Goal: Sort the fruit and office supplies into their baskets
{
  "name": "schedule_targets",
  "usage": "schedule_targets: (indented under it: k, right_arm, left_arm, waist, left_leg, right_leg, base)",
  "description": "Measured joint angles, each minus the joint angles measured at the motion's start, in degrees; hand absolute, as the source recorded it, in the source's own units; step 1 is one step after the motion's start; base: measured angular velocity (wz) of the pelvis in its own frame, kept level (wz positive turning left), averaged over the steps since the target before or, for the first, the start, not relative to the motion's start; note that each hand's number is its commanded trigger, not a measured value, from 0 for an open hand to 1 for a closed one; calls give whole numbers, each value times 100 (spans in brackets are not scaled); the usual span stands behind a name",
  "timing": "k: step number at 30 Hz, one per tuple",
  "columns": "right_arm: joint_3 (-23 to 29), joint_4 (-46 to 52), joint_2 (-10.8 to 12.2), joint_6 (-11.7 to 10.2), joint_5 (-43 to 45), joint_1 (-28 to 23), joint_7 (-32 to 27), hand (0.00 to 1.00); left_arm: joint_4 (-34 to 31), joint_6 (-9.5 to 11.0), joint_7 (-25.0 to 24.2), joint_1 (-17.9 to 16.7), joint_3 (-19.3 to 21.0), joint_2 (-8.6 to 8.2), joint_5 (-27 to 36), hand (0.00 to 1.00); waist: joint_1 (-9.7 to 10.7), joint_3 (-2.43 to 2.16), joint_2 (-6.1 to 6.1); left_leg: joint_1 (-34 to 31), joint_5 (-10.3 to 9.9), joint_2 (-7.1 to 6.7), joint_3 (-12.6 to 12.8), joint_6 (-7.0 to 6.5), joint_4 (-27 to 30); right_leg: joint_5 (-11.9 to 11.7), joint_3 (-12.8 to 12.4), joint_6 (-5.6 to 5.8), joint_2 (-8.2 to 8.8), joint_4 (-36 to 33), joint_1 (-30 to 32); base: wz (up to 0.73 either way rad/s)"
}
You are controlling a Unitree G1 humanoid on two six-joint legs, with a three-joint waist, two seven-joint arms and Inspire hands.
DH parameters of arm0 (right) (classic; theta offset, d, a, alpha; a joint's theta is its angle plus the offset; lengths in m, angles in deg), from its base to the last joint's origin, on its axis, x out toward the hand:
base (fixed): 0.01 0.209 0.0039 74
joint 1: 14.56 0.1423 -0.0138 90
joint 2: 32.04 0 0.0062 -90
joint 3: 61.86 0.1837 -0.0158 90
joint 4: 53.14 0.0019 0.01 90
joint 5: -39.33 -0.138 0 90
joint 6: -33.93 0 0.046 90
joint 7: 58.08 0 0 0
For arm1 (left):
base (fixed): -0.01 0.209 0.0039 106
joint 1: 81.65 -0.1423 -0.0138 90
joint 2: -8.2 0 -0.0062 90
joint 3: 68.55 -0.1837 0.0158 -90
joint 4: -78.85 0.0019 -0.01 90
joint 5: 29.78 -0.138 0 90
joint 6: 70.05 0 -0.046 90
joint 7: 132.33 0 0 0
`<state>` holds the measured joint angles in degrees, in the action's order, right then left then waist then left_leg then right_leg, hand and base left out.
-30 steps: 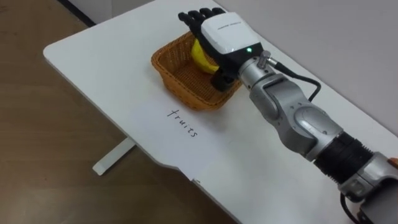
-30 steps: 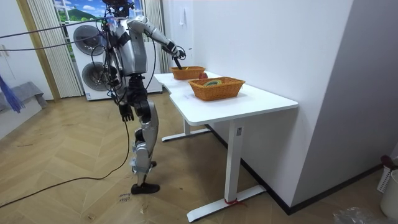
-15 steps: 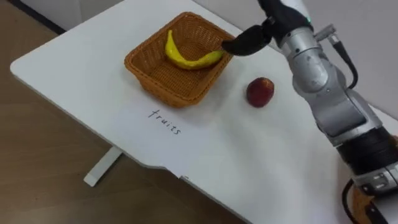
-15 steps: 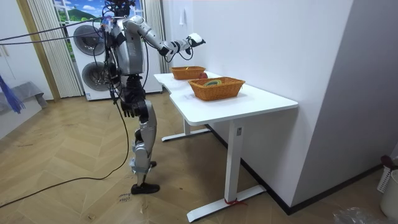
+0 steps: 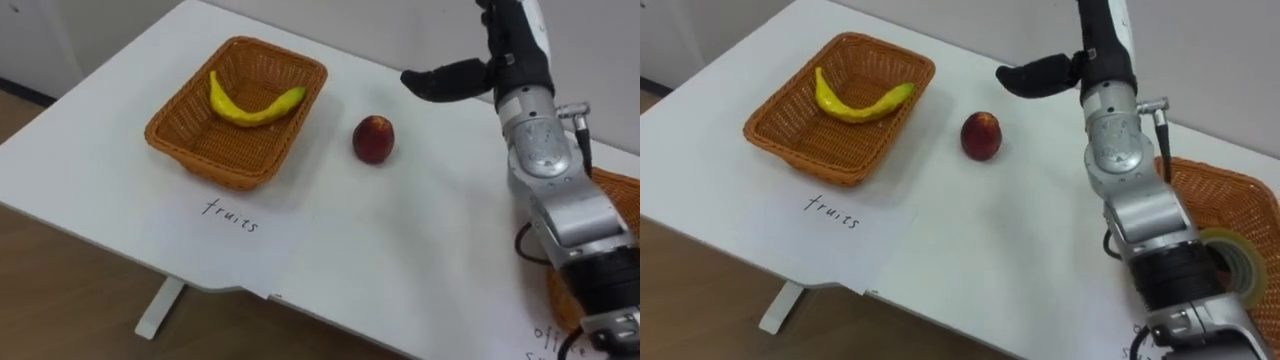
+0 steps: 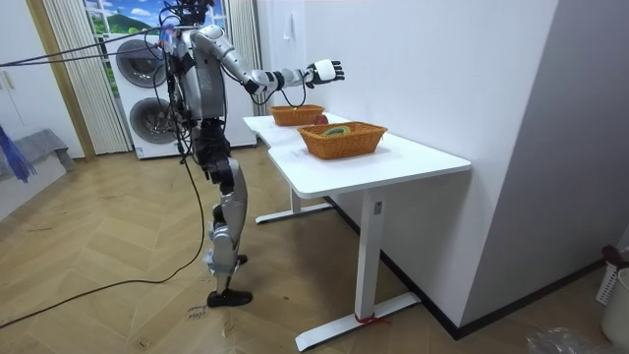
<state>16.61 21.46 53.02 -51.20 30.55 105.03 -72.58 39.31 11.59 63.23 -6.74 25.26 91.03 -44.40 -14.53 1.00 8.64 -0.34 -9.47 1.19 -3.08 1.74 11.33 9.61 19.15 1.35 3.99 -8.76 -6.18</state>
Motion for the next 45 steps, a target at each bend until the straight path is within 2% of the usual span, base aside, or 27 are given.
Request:
schedule_targets:
  k: [2, 6, 11, 16, 20, 22, 25, 31, 37, 44, 45]
  right_arm:
    - [-2, -17, 10, 9, -170, 0, 2, 0]
    - [-2, -17, 18, 19, -452, 0, -1, 0]
    - [-6, -252, 50, 20, -787, 0, 38, 0]
    - [-85, -775, 316, 86, -1899, 0, 452, 0]
    - [-85, -1225, 512, 134, -2226, 0, 689, 0]
    - [-85, -1324, 605, 159, -2281, 0, 831, 0]
    - [-86, -1493, 626, 158, -2471, 0, 935, 0]
    - [-110, -1737, 659, 159, -2435, 0, 983, 0]
    - [-105, -1773, 659, 159, -2385, 1, 998, 0]
    - [-82, -1897, 658, 159, -2086, 35, 792, 0]
    - [-82, -1896, 658, 159, -2001, 35, 718, 0]
  left_arm:
    - [-41, -43, 1, -35, -8, -59, 3, 0]
    - [-158, -94, 6, -146, -9, -138, 2, 0]
    - [-231, -127, 11, -238, -12, -136, -5, 0]
    - [-187, -262, 3, -262, -71, -164, -138, 0]
    - [-154, -334, -103, -279, -74, -186, -193, 0]
    - [-151, -432, -211, -321, -71, -215, -255, 0]
    - [-108, -492, -318, -321, -72, -260, -259, 0]
    - [-103, -513, -493, -344, -75, -294, -322, 0]
    - [-104, -542, -505, -347, -81, -293, -352, 0]
    - [-119, -539, -516, -377, -98, -294, -356, 0]
    - [-120, -539, -506, -390, -98, -293, -356, 0]
  waist:
    - [0, 4, -52]
    - [5, -28, -149]
    - [-3, -27, -160]
    - [-41, -21, -169]
    - [-179, -12, -184]
    - [-224, 9, -218]
    - [-325, 0, -261]
    - [-452, -18, -259]
    - [-405, -40, -227]
    - [-394, -32, -229]
    - [-399, -13, -252]
  left_leg:
    - [-1, 0, -1, 0, 0, 2]
    - [-2, 0, 0, -13, 0, -4]
    - [45, 0, -3, -23, 0, -4]
    - [107, 0, -9, -44, 1, 1]
    - [92, -1, -9, -44, 2, 23]
    - [71, -1, -17, -63, 2, 42]
    - [73, 1, -20, -82, 2, 42]
    - [64, 2, -21, -104, 2, 38]
    - [4, 8, -51, -191, -7, 59]
    - [-30, 35, -115, -211, -51, 54]
    - [-43, 37, -115, -212, -53, 55]
  right_leg:
    - [0, 16, 0, 2, 0, -9]
    - [2, 82, 3, 3, 2, -29]
    - [3, 152, 5, 12, 2, -106]
    - [8, 188, 13, 12, 6, -198]
    - [9, 149, 15, 6, 12, -197]
    - [11, 149, 18, 7, 15, -193]
    - [11, 198, 19, 9, 15, -200]
    - [15, 231, 24, 9, 15, -201]
    - [17, 370, 28, 31, 15, -191]
    - [30, 449, 58, 101, 9, -193]
    - [29, 452, 60, 103, 9, -186]
  base:
    - [0]
    - [4]
    - [5]
    - [2]
    - [0]
    - [3]
    - [3]
    - [2]
    - [7]
    - [6]
    - [0]
